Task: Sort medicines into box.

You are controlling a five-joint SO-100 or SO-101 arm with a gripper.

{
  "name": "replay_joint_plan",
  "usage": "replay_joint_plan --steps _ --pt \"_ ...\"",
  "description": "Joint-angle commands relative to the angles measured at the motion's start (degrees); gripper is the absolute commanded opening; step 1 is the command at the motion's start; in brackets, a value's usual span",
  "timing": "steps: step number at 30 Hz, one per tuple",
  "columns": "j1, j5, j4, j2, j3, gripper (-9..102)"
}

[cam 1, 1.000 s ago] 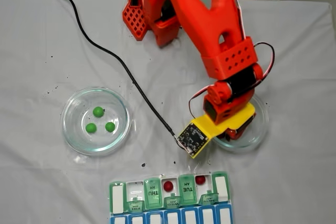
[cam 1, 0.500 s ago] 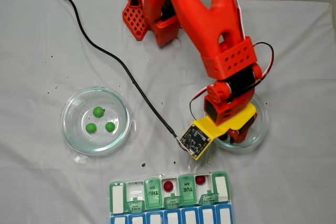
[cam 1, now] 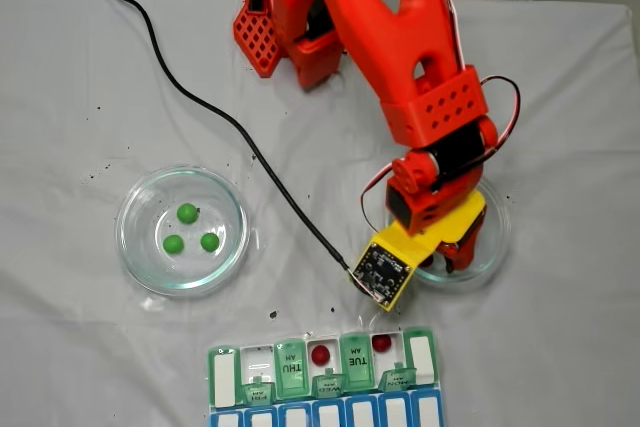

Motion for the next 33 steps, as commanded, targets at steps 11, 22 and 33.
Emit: replay_joint_plan --steps 11,22,33 --pt "2.1 -1.6 3.6 6.9 -1.1 16" --pt "4.6 -6.9 4.8 7.3 -2.9 20" --pt "6.9 -16.1 3.6 5.7 -4.9 19"
